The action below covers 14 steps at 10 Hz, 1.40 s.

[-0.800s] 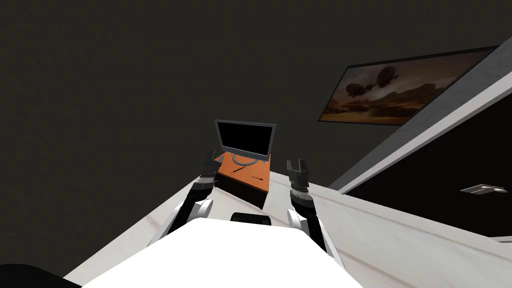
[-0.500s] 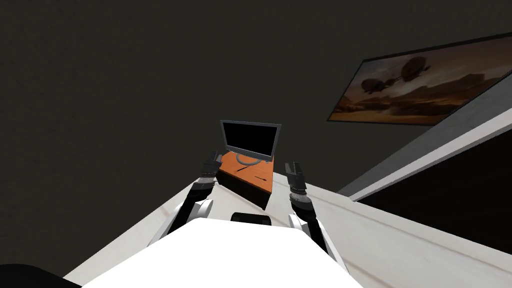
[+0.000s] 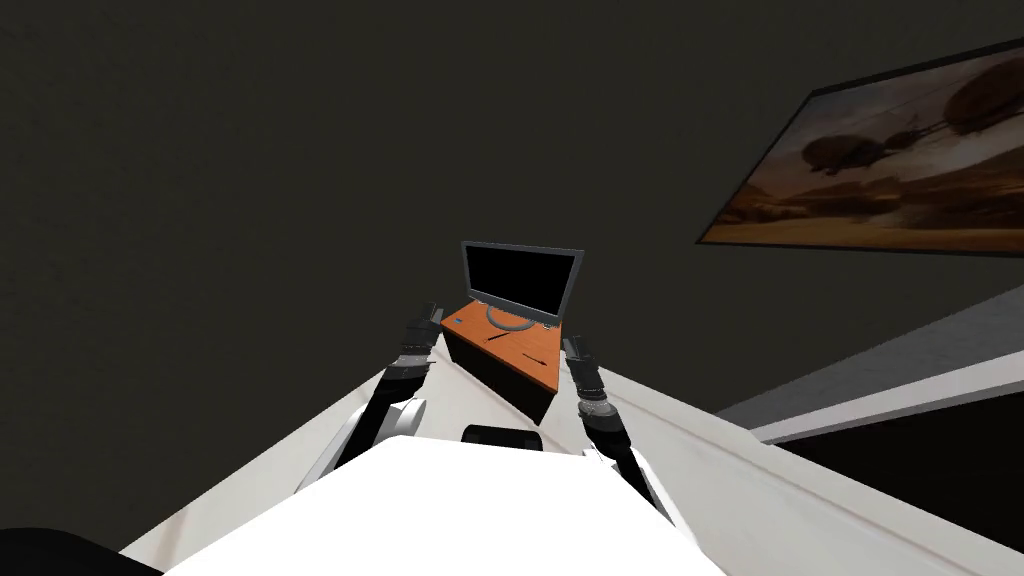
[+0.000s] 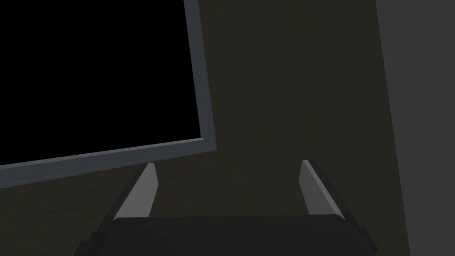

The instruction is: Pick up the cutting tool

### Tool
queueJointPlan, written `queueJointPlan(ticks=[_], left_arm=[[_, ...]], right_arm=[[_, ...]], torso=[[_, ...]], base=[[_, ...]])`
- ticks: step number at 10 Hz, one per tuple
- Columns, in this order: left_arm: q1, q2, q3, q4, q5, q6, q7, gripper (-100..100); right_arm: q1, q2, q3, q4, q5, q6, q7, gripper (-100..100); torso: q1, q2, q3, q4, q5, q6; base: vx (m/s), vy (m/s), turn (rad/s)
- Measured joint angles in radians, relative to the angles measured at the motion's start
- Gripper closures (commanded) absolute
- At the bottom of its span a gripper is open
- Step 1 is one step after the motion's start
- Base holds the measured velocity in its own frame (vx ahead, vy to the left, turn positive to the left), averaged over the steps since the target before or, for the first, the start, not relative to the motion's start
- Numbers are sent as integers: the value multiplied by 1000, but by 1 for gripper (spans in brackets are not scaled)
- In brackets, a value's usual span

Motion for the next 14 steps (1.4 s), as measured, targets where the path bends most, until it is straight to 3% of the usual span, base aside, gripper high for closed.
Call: queueJointPlan(ticks=[4, 5, 6, 7, 9, 14], left_arm=[[0, 0, 0, 0, 0, 0, 0, 0], [0, 0, 0, 0, 0, 0, 0, 0], [0, 0, 0, 0, 0, 0, 0, 0], [0, 0, 0, 0, 0, 0, 0, 0], [0, 0, 0, 0, 0, 0, 0, 0], [0, 0, 0, 0, 0, 0, 0, 0]], right_arm=[[44, -90, 36, 74, -2, -14, 24, -100], [47, -113, 46, 117, -1, -27, 32, -100], [84, -142, 64, 136, 3, -37, 45, -100], [84, -159, 71, 162, 4, -41, 52, -100], [108, -233, 80, 204, 0, -26, 55, -100], [151, -319, 131, 319, 22, -28, 97, -100]], torso=[[-3, -1, 0, 0, 0, 1], [-2, 0, 0, 0, 0, 0], [0, -1, 0, 0, 0, 0], [-1, -1, -1, 0, 0, 1], [-1, -2, -1, 0, 0, 0], [-3, -1, -1, 0, 0, 1]], base=[[10, 60, 186], [17, 88, 422], [21, 68, 155], [22, 76, 292], [45, 68, 314], [39, 43, 228]])
